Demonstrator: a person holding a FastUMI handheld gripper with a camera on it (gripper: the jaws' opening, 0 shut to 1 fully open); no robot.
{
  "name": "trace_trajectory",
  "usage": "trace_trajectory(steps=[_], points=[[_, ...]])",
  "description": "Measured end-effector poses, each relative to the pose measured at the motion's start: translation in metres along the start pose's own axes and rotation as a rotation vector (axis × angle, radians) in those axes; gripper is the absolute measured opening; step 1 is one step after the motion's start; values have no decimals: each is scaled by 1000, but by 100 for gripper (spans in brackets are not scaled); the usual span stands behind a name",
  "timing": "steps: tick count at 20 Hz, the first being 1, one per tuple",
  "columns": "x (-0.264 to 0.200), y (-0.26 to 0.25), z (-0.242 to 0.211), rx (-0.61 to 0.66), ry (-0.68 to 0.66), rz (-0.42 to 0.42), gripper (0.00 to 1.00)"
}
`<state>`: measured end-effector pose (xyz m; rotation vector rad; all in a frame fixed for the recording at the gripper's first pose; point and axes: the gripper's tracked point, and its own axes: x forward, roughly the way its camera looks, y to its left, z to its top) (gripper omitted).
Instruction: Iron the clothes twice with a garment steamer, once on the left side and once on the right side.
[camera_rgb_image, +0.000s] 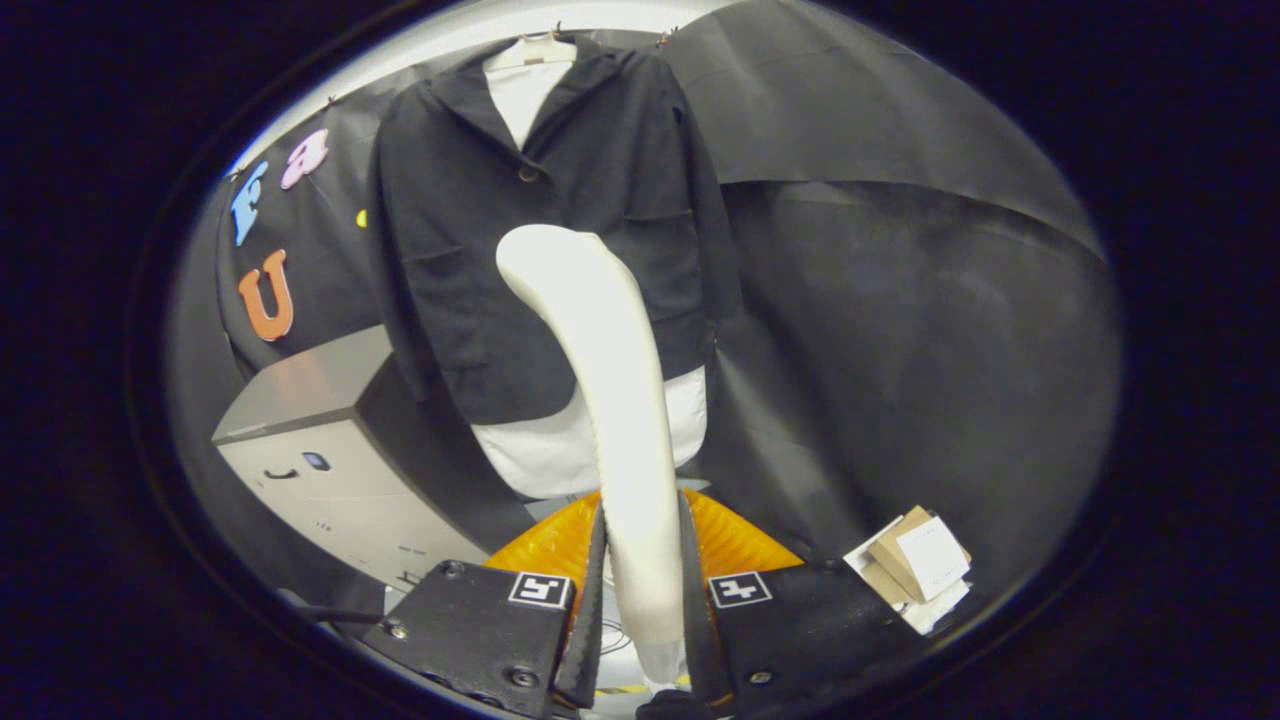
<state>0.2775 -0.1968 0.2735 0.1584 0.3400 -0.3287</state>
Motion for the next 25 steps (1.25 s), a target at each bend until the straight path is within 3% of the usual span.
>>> trace_trajectory(steps=[6, 11, 19, 25], points=[[-112, 56, -52, -2, -43, 29, 37], [-170, 118, -102, -67, -39, 88, 37], [-202, 191, -187, -218, 77, 181, 37], [-214, 206, -186, -251, 70, 211, 37]])
